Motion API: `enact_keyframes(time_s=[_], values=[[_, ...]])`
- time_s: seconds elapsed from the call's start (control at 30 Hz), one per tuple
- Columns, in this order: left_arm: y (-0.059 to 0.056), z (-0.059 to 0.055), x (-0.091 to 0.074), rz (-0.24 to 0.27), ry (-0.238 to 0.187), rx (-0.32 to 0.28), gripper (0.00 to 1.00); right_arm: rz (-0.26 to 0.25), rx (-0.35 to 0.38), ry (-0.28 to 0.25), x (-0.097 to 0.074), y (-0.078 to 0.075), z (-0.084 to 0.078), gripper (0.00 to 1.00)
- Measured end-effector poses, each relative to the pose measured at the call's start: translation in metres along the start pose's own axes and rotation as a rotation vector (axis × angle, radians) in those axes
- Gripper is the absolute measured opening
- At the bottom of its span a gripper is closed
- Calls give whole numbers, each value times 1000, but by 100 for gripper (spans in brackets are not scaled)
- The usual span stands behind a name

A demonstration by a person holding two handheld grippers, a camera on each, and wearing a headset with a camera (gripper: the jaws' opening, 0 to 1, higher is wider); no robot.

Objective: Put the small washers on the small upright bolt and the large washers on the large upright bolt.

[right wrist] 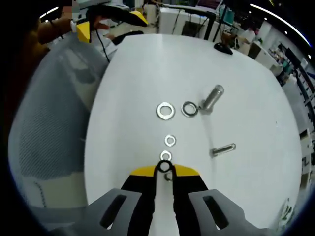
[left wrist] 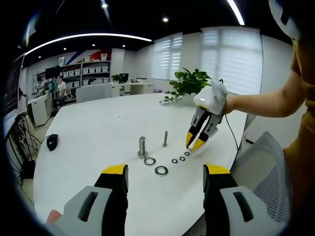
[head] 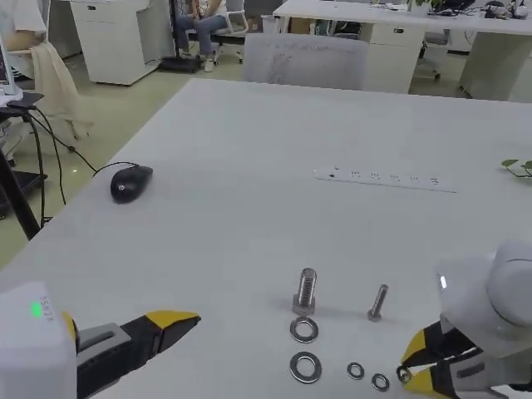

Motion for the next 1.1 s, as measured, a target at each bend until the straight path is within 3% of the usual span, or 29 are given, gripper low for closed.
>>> enact_keyframes(time_s=[0.5,0.7,1.1], values=[[-2,-1,6,-7,5,2,61,-76,-25,23,-25,-47,2,12],[-1,-1,6,-8,5,1,61,-101,-35,26,-27,-63,7,12],[0,-1,7,-4,2,-7,61,-97,-46,50,-18,-83,5,12]])
Point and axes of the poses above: the centre of the closed fingertips' face, and the gripper's own axes: x roughly forward along the fingers, y roughly to its left, z roughly out of its top, the point moved 1 cm from there along -x, roughly backward along the fingers, and after that the axes turned 14 degrees about -x, right-handed, at the moved point
